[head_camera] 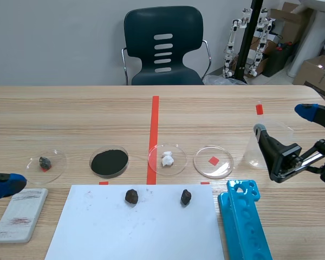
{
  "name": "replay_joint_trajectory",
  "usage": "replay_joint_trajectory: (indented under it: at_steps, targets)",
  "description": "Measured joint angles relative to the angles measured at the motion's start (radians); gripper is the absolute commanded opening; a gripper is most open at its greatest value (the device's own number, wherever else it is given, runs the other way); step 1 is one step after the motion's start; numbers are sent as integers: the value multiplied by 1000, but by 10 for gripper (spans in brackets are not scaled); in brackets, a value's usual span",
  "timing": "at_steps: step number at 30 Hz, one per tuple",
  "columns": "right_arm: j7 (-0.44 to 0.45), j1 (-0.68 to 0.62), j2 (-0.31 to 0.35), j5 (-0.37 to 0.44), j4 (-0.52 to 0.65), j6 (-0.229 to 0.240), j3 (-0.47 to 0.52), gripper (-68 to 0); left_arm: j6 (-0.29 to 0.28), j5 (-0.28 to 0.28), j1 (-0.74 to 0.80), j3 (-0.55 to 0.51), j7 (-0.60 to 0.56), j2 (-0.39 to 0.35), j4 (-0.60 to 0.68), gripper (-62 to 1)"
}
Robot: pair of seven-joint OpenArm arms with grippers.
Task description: Return to the home posture
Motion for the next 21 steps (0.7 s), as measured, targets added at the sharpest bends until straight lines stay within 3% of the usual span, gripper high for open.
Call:
replay_joint_trajectory:
  at_steps: [12, 21]
  targets:
    - [-2, 0, 0, 0, 0, 0, 0, -146, 0, 0, 0, 0, 0, 0, 0, 14]
    - [-59, 0, 0, -37, 0, 0, 0, -146, 0, 0, 0, 0, 0, 0, 0, 14]
